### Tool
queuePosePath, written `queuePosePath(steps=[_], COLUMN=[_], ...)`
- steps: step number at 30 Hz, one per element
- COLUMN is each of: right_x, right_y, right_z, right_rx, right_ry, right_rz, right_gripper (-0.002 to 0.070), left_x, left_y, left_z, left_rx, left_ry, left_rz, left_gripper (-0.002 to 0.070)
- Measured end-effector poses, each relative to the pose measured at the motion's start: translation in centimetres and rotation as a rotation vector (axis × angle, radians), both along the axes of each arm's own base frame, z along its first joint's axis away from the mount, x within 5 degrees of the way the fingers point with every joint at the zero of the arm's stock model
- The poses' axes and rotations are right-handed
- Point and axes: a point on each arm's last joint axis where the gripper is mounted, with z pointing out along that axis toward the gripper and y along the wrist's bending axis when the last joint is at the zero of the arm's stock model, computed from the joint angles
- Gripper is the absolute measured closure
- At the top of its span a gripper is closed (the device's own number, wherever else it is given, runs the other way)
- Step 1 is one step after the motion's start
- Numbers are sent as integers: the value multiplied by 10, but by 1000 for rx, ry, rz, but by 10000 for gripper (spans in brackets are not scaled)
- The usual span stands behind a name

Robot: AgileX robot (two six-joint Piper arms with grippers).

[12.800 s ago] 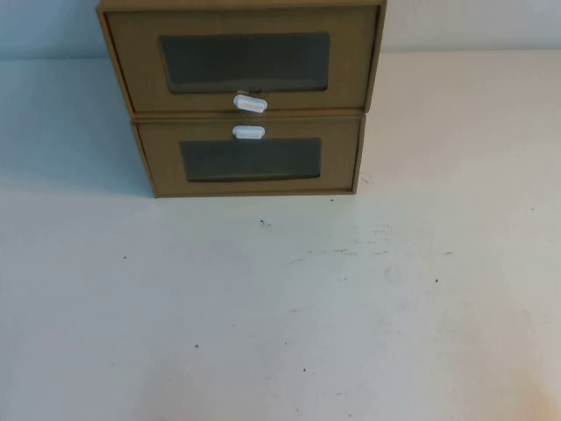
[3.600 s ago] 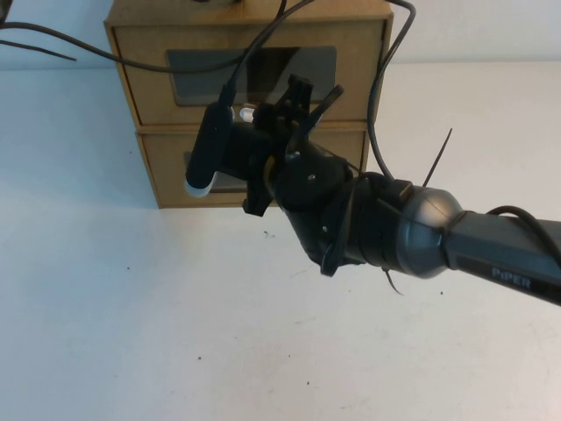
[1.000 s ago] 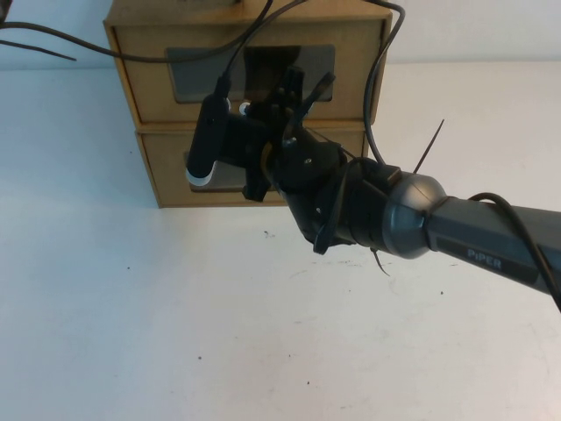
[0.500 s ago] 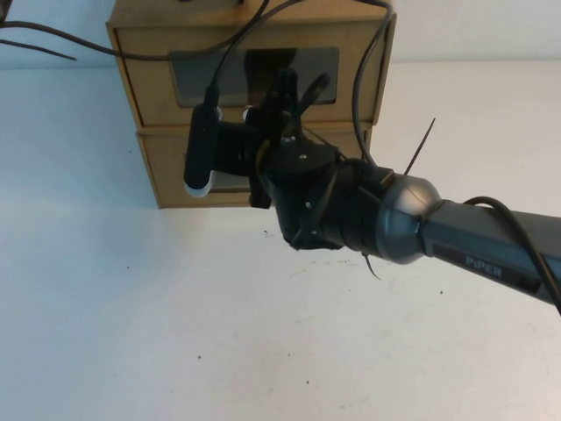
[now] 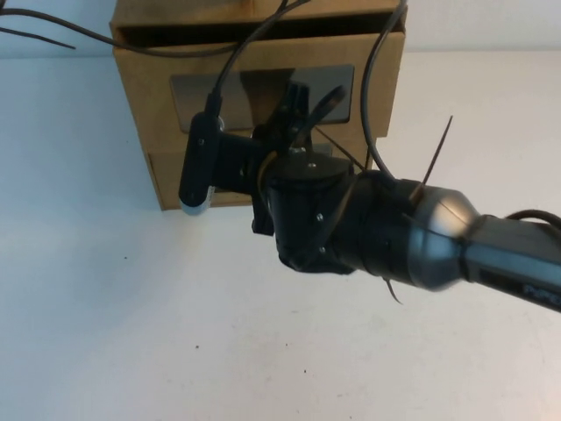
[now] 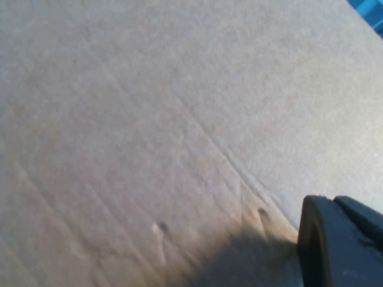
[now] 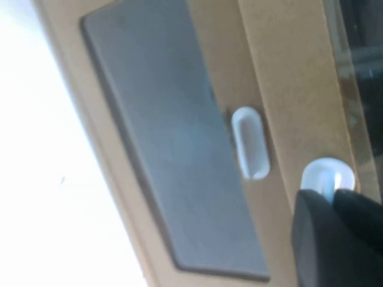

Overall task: Open the shoe box
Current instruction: 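Pull the top drawer of the cardboard box fully open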

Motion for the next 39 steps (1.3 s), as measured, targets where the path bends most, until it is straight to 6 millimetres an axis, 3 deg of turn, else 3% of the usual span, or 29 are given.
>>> queuePosePath(steps=[16,28,34,39], right_x=[-87,-145,-161,-162], right_y=[-23,-22,-25,-27], right_z=[14,22,28,29], right_rx=[34,4,7,7], right_ry=[143,217,251,257], right_rz=[7,-9,-21,-35], right_gripper=[673,673,673,673], left_x=[-1,-1,-1,-1], left_y=[-1,-1,-1,-1], left_z=[1,1,1,1], left_rx=[-18,-18,-18,-18], left_ry=[14,14,14,14], left_rz=[-11,-11,-11,-11], left_gripper=[680,680,680,680])
